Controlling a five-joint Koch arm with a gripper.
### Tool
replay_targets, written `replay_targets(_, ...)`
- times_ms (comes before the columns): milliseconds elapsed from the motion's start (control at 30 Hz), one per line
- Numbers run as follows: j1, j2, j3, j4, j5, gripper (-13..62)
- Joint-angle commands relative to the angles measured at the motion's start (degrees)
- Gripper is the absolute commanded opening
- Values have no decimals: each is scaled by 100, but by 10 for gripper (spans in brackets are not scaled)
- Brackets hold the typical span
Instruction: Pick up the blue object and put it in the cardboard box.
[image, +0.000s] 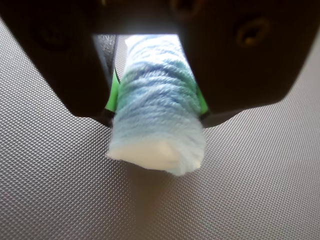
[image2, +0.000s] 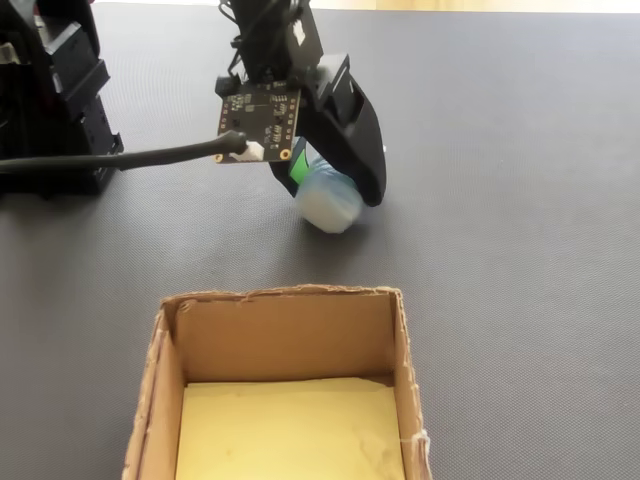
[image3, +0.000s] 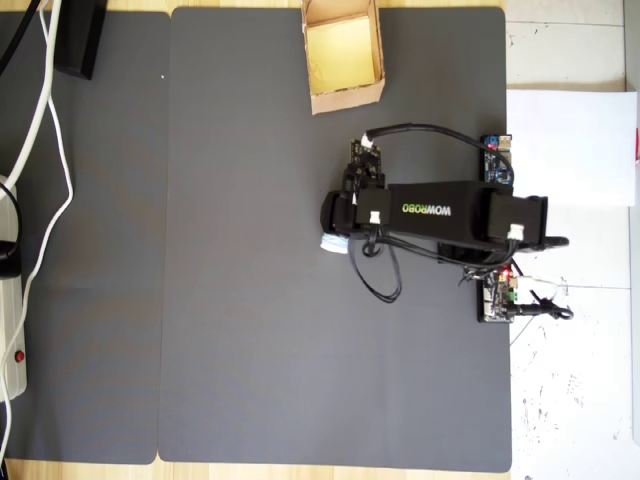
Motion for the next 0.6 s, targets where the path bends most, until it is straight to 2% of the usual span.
replay_targets(0,-114,-26,211,-1397,308,91)
replay_targets(133,-105,352,888,-2742,343,11)
replay_targets(300,-114,791,1837,-4825,360,2)
replay_targets(433,-79,1134,2821,-6882,352,-95)
replay_targets(567,44,1679,3208,-7330,334,-95)
